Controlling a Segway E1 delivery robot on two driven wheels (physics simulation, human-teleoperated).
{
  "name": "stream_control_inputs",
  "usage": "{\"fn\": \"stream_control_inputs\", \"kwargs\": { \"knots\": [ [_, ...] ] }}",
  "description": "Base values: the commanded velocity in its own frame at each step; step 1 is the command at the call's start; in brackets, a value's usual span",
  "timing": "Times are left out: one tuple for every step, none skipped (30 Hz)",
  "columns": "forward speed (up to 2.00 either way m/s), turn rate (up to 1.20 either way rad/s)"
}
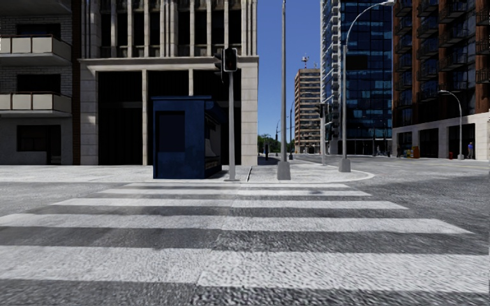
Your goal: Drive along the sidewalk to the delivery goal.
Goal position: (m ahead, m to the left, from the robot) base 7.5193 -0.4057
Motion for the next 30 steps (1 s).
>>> {"fn": "stream_control_inputs", "kwargs": {
  "knots": [
    [1.50,0.00],
    [1.50,0.00],
    [1.50,0.00],
    [1.50,0.00],
    [1.50,0.00],
    [1.50,0.00],
    [1.50,0.00],
    [1.50,0.00],
    [1.50,0.00],
    [1.48,0.00],
    [1.48,0.00],
    [1.46,-0.17],
    [1.45,-0.23],
    [1.45,-0.24],
    [1.45,-0.24],
    [1.45,-0.24],
    [1.45,-0.18],
    [1.45,0.00],
    [1.45,0.00],
    [1.45,0.00],
    [1.45,0.00],
    [1.45,0.00],
    [1.45,0.00],
    [1.45,0.00],
    [1.45,0.00],
    [1.45,0.00],
    [1.45,0.00],
    [1.45,0.00],
    [1.45,0.00],
    [1.45,0.00]
  ]
}}
